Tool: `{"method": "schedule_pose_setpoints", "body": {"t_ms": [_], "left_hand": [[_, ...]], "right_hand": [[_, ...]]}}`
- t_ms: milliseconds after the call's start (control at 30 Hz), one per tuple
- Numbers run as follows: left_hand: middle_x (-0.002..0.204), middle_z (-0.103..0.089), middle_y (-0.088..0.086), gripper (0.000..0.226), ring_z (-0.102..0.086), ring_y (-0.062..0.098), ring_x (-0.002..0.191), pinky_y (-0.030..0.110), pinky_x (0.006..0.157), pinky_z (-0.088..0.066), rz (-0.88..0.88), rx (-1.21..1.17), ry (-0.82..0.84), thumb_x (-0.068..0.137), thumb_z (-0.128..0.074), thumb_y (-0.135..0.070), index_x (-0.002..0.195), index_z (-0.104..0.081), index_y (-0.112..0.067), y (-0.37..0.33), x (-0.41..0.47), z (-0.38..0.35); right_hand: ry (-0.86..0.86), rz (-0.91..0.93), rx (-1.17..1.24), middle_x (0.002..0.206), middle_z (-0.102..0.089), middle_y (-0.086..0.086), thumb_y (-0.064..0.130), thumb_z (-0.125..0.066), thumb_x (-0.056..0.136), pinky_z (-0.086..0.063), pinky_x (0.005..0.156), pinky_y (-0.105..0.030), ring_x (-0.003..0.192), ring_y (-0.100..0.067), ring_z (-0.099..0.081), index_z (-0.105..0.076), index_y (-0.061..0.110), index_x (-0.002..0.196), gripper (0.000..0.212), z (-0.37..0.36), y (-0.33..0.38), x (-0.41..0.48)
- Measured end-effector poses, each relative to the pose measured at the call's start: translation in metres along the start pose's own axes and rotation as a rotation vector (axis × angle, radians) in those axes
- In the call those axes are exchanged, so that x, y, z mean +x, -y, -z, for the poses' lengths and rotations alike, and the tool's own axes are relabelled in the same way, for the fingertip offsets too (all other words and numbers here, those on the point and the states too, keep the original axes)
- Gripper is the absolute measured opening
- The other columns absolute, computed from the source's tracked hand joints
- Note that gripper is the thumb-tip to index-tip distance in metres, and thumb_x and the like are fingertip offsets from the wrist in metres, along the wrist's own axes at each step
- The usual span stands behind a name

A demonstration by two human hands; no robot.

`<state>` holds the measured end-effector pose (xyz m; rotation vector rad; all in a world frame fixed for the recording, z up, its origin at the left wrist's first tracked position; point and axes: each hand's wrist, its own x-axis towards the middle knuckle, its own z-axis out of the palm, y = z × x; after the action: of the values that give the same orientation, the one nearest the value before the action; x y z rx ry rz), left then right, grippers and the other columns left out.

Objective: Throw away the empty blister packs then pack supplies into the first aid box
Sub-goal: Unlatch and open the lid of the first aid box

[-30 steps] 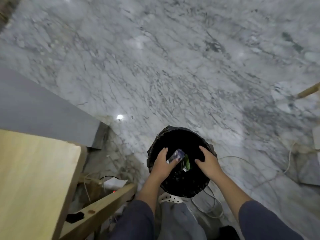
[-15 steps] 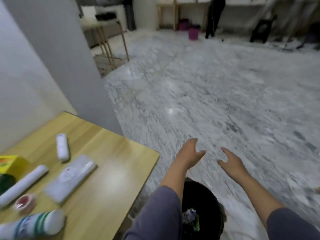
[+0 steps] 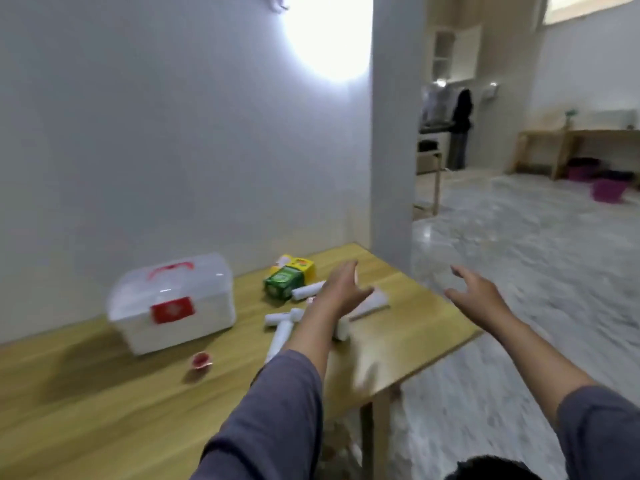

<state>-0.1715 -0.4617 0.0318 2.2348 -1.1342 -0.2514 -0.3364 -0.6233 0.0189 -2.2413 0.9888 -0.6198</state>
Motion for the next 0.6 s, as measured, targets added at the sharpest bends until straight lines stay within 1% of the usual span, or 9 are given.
{"method": "schedule_pose_setpoints", "body": {"t_ms": [67, 133, 267, 367, 433, 500, 600], "left_hand": [[0.165, -0.035, 0.016, 0.069, -0.037, 0.028, 0.151, 0.032, 0.119, -0.026, 0.09, 0.045, -0.086, 0.099, -0.063, -0.027, 0.157, -0.033, -0.004, 0.039, -0.018, 0.04], [0.163, -0.037, 0.016, 0.069, -0.037, 0.028, 0.151, 0.031, 0.118, -0.027, 0.157, 0.099, -0.153, 0.098, -0.065, -0.027, 0.155, -0.035, -0.003, 0.075, -0.038, 0.076], [0.173, -0.014, 0.007, 0.078, -0.011, 0.021, 0.162, 0.034, 0.127, -0.015, 0.24, 0.245, -0.218, 0.101, -0.06, -0.03, 0.163, -0.018, -0.008, 0.142, -0.082, 0.134], [0.175, -0.005, 0.004, 0.084, 0.0, 0.019, 0.163, 0.032, 0.128, -0.008, 0.257, 0.398, -0.212, 0.1, -0.06, -0.033, 0.164, -0.011, -0.009, 0.181, -0.106, 0.162], [0.175, -0.001, 0.004, 0.09, 0.004, 0.019, 0.163, 0.03, 0.129, -0.002, 0.302, 0.436, -0.208, 0.099, -0.062, -0.035, 0.164, -0.007, -0.009, 0.207, -0.117, 0.177], [0.175, 0.002, 0.005, 0.094, 0.005, 0.02, 0.163, 0.03, 0.129, -0.001, 0.345, 0.432, -0.209, 0.098, -0.064, -0.034, 0.165, -0.004, -0.009, 0.227, -0.123, 0.186], [0.175, 0.005, 0.004, 0.096, 0.009, 0.02, 0.163, 0.031, 0.129, -0.001, 0.376, 0.397, -0.233, 0.097, -0.067, -0.029, 0.165, -0.001, -0.01, 0.246, -0.127, 0.189]], "right_hand": [[0.061, 0.131, 0.017, 0.142, -0.046, -0.017, 0.012, -0.062, 0.084, -0.035, 0.103, -0.035, 0.13, -0.031, -0.045, -0.04, 0.006, 0.138, 0.058, -0.031, 0.044, -0.004], [0.114, 0.25, 0.004, 0.143, -0.045, -0.015, 0.012, -0.061, 0.084, -0.034, 0.103, -0.032, 0.131, -0.028, -0.045, -0.04, 0.007, 0.138, 0.057, -0.063, 0.083, -0.007], [0.219, 0.468, 0.033, 0.142, -0.047, -0.013, 0.013, -0.061, 0.084, -0.034, 0.102, -0.029, 0.13, -0.026, -0.044, -0.04, 0.009, 0.137, 0.057, -0.128, 0.158, -0.014], [0.271, 0.633, 0.03, 0.142, -0.046, -0.014, 0.011, -0.063, 0.083, -0.031, 0.102, -0.026, 0.13, -0.027, -0.043, -0.04, 0.008, 0.137, 0.058, -0.168, 0.203, -0.018], [0.296, 0.752, 0.023, 0.145, -0.041, -0.011, 0.014, -0.062, 0.084, -0.028, 0.107, -0.025, 0.135, -0.024, -0.038, -0.038, 0.009, 0.138, 0.06, -0.193, 0.23, -0.02], [0.331, 0.848, -0.005, 0.152, -0.032, -0.005, 0.019, -0.06, 0.086, -0.023, 0.112, -0.026, 0.141, -0.018, -0.027, -0.031, 0.013, 0.143, 0.064, -0.215, 0.248, -0.023], [0.34, 0.973, -0.132, 0.157, -0.019, 0.001, 0.03, -0.056, 0.089, -0.014, 0.117, -0.028, 0.146, -0.014, -0.012, -0.019, 0.019, 0.147, 0.07, -0.248, 0.263, -0.024]]}}
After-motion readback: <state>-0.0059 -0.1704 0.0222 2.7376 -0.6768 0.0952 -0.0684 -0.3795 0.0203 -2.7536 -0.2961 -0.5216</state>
